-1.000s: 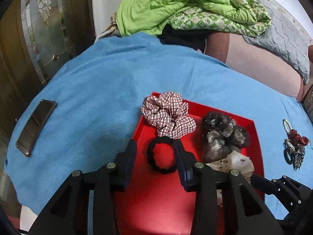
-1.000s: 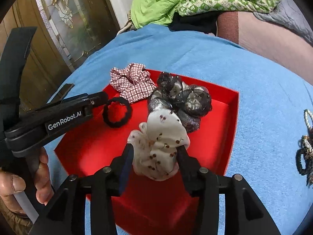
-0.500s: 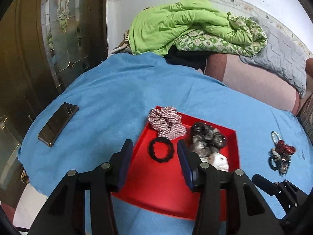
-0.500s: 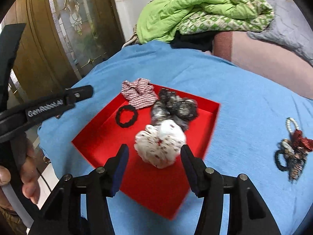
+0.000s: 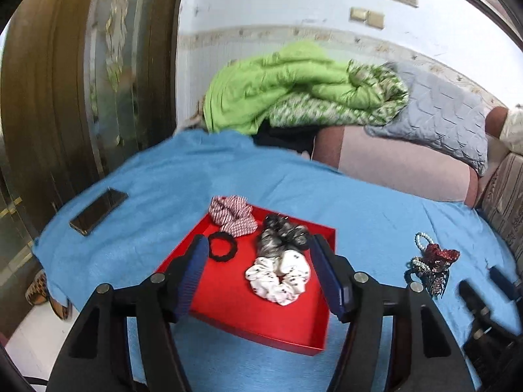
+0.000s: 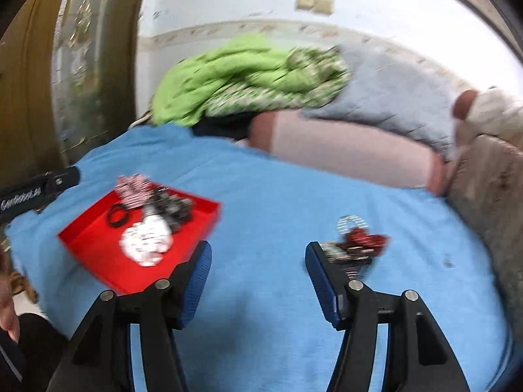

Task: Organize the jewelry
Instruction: 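Move both open grippers back toward the remaining clips and bracelet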

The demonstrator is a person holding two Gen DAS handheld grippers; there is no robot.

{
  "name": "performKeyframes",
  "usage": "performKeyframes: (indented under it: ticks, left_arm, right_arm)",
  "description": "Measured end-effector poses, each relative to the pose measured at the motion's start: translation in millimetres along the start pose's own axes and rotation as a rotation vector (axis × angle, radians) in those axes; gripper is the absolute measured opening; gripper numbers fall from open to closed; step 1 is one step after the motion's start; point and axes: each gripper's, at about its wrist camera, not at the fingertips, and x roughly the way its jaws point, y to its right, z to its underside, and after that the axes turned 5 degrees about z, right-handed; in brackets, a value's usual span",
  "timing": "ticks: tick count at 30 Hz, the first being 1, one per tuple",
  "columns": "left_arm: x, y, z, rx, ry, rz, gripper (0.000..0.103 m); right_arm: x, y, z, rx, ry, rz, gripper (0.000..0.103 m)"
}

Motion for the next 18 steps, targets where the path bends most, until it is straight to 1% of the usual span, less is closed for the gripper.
performKeyframes:
  ticks: [2, 4, 6, 10, 14, 16, 18]
  left_arm:
    - [-13.0, 18.2, 9.0, 0.044, 0.052, -0.021, 0.067]
    - [-28.4, 37.6, 19.2, 0.091, 0.110, -0.054, 0.069]
    - [-40.1, 53.3, 24.6, 0.127, 0.141, -0.049, 0.070]
    - [-53.5, 75.0, 28.1, 0.203, 0.148, -0.011, 0.071]
    - [-62.2, 88.4, 30.8, 0.253, 0.141, 0.008, 0.072]
    - [-62.2, 91.3, 31.6, 0.262, 0.119, 0.025, 0.073]
    - [-56.5, 92.1, 30.9, 0.264, 0.073, 0.047, 0.077]
  right_arm:
    - [-10.8, 17.1, 2.4, 0.006, 0.032, 0.056, 0.066]
    - [-20.8, 34.1, 5.6, 0.031, 0.048, 0.093, 0.068]
    - [-29.0, 48.7, 9.3, 0.059, 0.052, 0.124, 0.069]
    - [-41.1, 74.7, 13.9, 0.107, 0.052, 0.160, 0.070]
    - [-52.2, 83.7, 18.2, 0.131, 0.064, 0.163, 0.072]
    - [-56.8, 84.8, 20.0, 0.127, 0.071, 0.158, 0.076]
    - [-58.6, 85.8, 22.5, 0.125, 0.074, 0.154, 0.079]
